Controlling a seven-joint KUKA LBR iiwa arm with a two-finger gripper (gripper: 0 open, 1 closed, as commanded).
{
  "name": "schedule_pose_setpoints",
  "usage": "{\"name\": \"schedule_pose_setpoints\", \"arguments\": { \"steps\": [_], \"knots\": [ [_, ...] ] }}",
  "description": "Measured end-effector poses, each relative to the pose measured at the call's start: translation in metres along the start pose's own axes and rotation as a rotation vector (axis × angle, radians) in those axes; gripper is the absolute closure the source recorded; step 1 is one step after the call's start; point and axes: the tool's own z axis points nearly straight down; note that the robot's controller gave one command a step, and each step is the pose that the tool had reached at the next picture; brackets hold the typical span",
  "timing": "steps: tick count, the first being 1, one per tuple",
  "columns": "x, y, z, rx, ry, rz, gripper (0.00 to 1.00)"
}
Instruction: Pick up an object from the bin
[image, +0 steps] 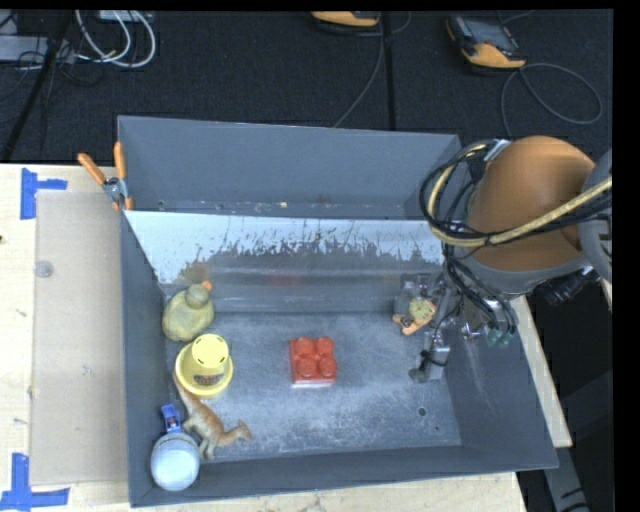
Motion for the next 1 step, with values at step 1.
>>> {"name": "schedule_pose_setpoints", "arguments": {
  "steps": [1],
  "knots": [
    [-0.0014,0.0001,-0.0044,0.0,-0.008,-0.001,0.0]
  ]
}}
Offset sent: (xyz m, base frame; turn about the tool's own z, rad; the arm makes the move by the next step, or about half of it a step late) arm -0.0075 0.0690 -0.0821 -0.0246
